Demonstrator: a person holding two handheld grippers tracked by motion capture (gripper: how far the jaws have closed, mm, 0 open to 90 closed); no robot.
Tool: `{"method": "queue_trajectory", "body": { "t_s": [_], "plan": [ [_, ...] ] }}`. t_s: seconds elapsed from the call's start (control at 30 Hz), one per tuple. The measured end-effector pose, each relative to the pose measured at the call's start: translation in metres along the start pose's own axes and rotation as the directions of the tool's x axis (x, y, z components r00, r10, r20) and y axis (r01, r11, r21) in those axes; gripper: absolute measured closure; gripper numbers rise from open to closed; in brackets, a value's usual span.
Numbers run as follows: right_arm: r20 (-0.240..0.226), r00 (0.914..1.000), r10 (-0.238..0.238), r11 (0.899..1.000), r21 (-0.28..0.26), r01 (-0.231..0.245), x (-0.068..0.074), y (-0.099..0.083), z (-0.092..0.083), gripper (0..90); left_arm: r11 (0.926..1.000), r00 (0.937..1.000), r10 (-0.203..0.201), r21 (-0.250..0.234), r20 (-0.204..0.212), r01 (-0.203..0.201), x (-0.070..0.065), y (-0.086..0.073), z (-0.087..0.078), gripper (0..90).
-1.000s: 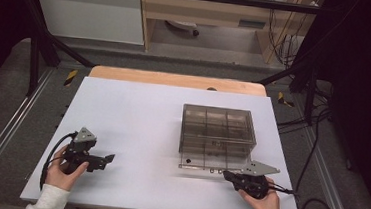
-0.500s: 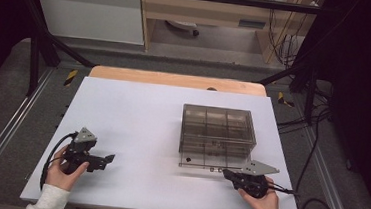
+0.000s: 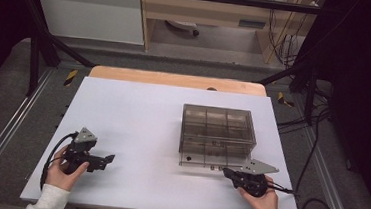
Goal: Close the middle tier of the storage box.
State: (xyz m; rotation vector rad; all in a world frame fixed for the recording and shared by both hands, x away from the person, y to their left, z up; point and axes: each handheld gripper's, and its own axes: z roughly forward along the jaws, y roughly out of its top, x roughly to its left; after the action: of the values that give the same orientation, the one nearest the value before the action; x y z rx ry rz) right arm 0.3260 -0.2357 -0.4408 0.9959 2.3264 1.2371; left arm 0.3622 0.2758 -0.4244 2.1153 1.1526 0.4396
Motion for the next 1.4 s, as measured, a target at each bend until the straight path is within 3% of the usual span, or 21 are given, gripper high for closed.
{"method": "queue_trajectory", "body": {
  "t_s": [1.4],
  "plan": [
    [0.041,0.9992,0.003,1.0,-0.031,-0.001,-0.0063,0.005,0.0055,90.0,1.0,1.0,0.001,0.005,0.002,-0.001,-0.0006,-0.0003,0.0012,10.2]
  ]
}}
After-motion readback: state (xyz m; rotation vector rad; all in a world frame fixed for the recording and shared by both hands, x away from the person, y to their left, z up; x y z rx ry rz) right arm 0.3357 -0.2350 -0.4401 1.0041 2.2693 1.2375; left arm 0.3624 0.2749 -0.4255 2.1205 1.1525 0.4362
